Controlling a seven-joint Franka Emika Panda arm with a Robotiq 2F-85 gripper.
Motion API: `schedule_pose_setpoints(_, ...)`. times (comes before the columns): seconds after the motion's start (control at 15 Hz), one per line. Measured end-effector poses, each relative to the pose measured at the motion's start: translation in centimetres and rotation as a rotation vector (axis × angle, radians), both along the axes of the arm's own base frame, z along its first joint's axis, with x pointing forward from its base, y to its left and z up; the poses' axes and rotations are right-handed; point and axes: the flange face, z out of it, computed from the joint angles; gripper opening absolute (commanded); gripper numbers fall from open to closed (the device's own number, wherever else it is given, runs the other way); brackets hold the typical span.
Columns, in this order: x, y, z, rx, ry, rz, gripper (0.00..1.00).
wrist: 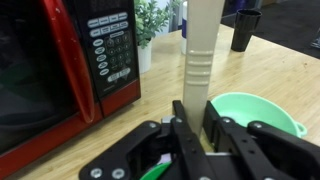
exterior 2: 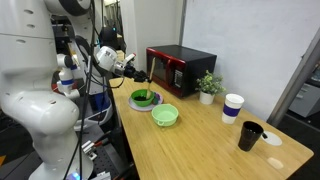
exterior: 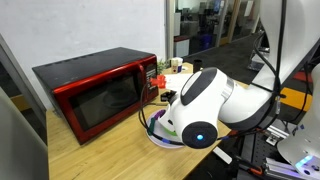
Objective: Use the spoon to pick the objects in the green bowl and put them in the green pot
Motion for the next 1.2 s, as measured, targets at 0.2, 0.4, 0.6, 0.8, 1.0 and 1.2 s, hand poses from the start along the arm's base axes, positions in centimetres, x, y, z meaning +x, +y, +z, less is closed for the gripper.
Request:
schedule_pose_setpoints(0.2,0.1,0.6,-1.0,-0.035,-0.004,0.038,0.06)
schedule_pose_setpoints(0.4,0.2,1.2,-1.9,-0.061,-0.006,0.080,0.06)
schedule_pose_setpoints(0.6,-0.2,2.1,-2.9,-0.091,-0.005,0.133,0.06)
schedule_pose_setpoints(0.8,-0.8,3.1,-3.3,-0.130,-0.009,0.186,0.06)
schedule_pose_setpoints(1.0,-1.7,4.3,-3.8,-0.147,0.001,0.234,0.06)
schedule_pose_setpoints(1.2,-2.5,5.4,-4.0,-0.146,0.022,0.273,0.06)
